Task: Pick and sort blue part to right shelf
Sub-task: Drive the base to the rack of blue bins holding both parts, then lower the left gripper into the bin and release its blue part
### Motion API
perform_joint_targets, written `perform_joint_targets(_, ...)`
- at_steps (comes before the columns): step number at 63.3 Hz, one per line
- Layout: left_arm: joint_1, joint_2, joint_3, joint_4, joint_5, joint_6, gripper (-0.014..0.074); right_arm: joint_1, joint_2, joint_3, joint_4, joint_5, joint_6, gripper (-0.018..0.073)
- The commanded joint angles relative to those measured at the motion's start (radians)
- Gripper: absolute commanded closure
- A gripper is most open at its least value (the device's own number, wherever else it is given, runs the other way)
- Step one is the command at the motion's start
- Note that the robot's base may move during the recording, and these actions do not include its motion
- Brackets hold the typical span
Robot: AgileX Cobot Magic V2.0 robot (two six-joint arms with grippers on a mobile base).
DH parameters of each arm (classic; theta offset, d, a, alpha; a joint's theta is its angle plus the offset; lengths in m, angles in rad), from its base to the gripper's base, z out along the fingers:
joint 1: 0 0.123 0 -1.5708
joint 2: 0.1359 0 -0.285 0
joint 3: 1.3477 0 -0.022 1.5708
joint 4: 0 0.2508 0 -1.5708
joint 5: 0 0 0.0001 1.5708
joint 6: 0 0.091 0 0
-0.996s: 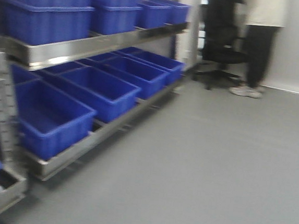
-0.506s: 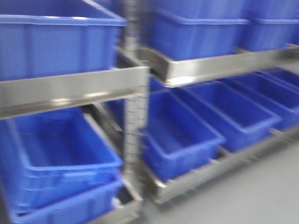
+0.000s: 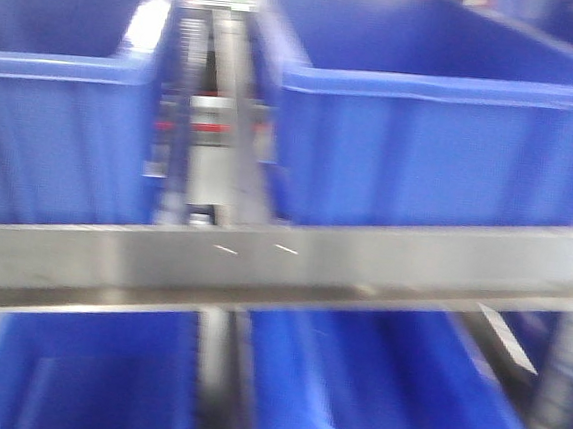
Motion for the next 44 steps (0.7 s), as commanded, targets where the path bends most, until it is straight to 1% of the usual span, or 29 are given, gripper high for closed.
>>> perform_joint_targets(1,0.001,0.016,-0.029,0.005,-0.091,0.0,0.0262,-0.008,0.021,-0.03,-0.015,-0.092,-0.004,0.0344)
perform_joint_targets(44,0.001,0.016,-0.029,0.005,-0.091,0.0,0.0261,-0.006,0.021,-0.03,-0.015,-0.09,-0.004,0.0344)
